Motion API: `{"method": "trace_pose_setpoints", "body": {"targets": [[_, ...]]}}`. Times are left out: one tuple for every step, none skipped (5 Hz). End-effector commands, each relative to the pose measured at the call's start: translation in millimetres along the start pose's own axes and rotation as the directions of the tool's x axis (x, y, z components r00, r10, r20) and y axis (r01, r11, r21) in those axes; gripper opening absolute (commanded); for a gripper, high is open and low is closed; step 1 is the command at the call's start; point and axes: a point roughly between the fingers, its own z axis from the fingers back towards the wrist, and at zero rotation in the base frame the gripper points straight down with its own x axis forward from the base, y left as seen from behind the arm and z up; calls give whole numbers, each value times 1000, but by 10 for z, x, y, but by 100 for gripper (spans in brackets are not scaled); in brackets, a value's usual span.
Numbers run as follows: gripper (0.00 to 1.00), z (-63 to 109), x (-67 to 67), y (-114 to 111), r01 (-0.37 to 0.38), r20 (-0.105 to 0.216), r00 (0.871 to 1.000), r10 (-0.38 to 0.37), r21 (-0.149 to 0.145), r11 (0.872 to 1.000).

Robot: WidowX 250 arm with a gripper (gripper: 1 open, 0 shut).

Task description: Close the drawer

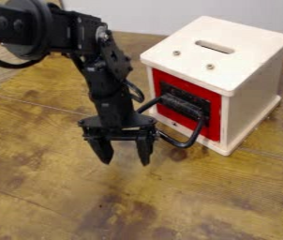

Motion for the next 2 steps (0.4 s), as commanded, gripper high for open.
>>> {"method": "trace_pose_setpoints", "body": {"targets": [[100,283,126,-21,-6,80,997,9,-29,1000],[100,267,129,-22,-7,78,997,9,-30,1000]]}}
